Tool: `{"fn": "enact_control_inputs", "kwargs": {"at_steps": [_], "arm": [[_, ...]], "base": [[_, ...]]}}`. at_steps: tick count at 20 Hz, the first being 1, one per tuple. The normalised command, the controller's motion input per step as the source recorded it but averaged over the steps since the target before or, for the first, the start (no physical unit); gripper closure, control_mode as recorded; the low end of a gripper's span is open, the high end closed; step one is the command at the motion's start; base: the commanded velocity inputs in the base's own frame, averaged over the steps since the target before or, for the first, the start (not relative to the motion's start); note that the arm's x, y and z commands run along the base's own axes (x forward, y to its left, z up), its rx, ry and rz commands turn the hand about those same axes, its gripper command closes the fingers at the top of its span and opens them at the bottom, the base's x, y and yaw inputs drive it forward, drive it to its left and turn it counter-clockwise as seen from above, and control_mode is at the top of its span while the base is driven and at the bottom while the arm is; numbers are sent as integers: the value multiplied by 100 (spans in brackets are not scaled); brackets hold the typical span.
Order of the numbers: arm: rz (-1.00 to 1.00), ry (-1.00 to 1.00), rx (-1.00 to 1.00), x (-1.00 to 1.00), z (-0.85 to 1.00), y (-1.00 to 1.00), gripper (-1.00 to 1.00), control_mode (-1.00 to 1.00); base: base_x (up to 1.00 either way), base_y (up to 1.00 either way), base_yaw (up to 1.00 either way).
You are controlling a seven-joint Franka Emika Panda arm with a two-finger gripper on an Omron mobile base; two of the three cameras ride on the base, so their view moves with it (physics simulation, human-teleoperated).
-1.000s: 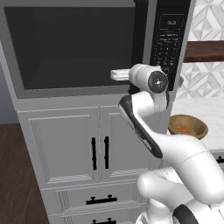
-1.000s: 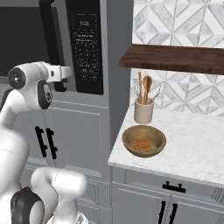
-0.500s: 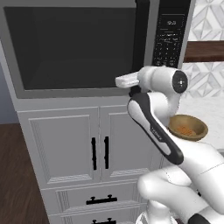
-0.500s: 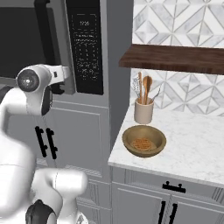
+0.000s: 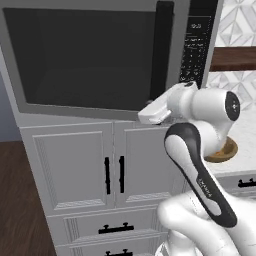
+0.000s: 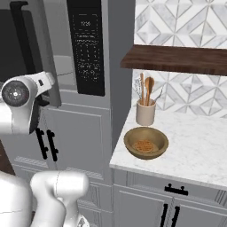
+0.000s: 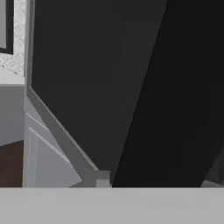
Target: Open the microwave, place the bowl with waffle inside the microwave, then close the microwave door and turn it on.
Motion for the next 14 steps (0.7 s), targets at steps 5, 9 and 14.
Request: {"fn": "enact_control_inputs", "kwargs": {"at_steps": [5,9,14], "arm": [[20,0,-32,-100,0,100,100,-100],[14,-2,-37,-100,0,100,100,-100],[14,0,-40,-100,5,100,100,-100]], "base": [[0,0,0],[0,0,0],[0,0,0]]}}
